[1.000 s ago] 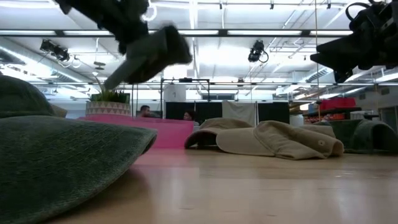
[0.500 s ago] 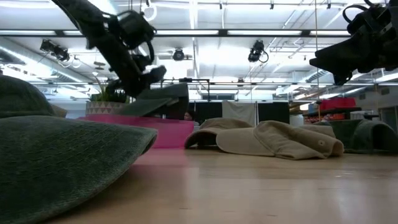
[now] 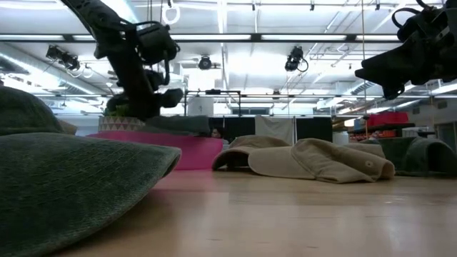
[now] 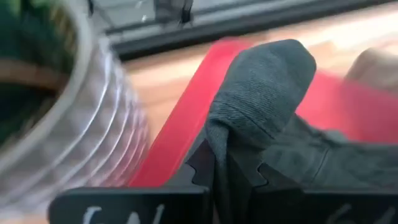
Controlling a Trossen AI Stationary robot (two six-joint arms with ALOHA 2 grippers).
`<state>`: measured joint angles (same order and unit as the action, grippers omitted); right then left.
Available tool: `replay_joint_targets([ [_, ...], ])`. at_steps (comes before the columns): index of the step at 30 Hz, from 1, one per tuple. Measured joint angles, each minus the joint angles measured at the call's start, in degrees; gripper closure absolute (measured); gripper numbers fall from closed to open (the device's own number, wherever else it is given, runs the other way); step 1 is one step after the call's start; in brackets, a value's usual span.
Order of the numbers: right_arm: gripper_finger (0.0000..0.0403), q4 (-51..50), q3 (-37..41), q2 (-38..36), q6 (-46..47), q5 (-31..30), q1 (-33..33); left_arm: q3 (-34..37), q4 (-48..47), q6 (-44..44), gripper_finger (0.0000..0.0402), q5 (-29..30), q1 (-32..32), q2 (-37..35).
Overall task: Pick & Place hat
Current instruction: Put the middle left black cap into the red bin
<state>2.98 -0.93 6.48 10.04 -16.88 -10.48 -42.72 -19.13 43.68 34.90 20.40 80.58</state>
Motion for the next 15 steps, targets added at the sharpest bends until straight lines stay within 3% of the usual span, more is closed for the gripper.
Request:
replay_joint_targets([
  [7,0.0268,0.0,0.0,0.0,0.0,0.0,0.0,0.0,-12.6,9.7,0.0349,-0.2,-2.6,0.0],
  [15,0.0268,0.0,0.0,0.0,0.0,0.0,0.0,0.0,-12.6,8.1,0.0314,-0.2,-2.8,0.0],
])
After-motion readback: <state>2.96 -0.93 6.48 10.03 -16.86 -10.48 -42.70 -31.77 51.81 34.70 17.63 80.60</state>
